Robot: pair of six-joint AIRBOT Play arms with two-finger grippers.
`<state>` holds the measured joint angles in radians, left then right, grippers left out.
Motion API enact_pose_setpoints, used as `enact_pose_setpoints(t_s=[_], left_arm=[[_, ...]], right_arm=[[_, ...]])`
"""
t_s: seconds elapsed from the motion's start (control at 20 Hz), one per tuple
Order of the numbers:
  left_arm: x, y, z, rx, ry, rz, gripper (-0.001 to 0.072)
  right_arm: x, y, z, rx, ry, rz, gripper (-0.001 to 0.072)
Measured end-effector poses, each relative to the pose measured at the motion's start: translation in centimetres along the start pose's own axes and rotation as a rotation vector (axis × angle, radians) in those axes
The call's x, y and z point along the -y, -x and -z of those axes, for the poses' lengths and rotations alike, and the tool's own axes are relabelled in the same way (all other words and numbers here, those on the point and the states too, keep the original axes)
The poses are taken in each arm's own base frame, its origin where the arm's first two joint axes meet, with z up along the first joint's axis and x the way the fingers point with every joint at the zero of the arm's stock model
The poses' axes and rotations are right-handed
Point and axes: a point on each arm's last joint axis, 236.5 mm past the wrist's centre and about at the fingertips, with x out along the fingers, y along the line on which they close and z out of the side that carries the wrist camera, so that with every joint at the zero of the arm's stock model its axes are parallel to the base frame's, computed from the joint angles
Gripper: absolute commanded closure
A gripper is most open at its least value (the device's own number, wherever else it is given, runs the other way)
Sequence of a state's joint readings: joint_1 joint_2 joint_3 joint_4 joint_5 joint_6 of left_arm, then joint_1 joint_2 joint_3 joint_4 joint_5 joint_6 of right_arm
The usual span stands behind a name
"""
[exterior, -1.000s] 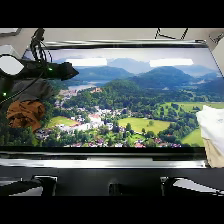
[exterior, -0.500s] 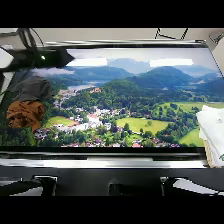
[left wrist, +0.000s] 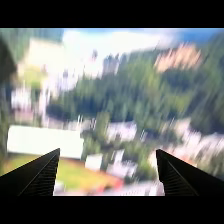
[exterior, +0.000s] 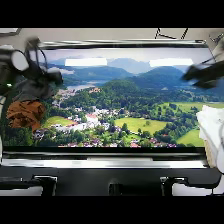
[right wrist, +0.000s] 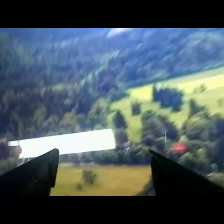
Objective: Fold the clothes and pants, and hang the long-sleeved shirts on hangers.
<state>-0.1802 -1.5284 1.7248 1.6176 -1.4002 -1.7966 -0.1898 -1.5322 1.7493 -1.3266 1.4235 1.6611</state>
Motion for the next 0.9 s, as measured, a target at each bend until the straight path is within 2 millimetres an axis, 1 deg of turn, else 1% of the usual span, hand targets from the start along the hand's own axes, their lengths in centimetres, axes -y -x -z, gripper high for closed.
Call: enact_pose_setpoints(t_s=[0.05, 0.1, 0.2, 0.3, 0.5, 0.9], left_arm=[[0.0, -1.1, 1.9, -0.069, -0.010, -0.007, -0.0012], [0.2, -2.0, 3.6, -0.119, -0.023, -0.010, -0.0012], [0.8, -3.0, 5.4, -0.154, -0.047, -0.009, -0.0012], [1.2, -3.6, 6.4, -0.175, -0.063, -0.007, -0.0012], [1.6, -4.1, 7.2, -0.188, -0.079, -0.006, -0.0012], [1.7, -4.3, 7.5, -0.194, -0.083, -0.006, -0.0012]], right_arm=[[-1.7, -1.7, 2.1, -0.075, 0.018, -0.007, 0.0048], [-2.9, -3.1, 4.0, -0.140, 0.033, 0.001, 0.0046], [-4.0, -4.6, 6.7, -0.227, 0.053, 0.027, 0.0049], [-4.2, -5.2, 8.4, -0.283, 0.074, 0.054, 0.0049], [-4.1, -5.5, 9.8, -0.330, 0.091, 0.086, 0.0049], [-3.9, -5.6, 10.3, -0.349, 0.097, 0.104, 0.0049]])
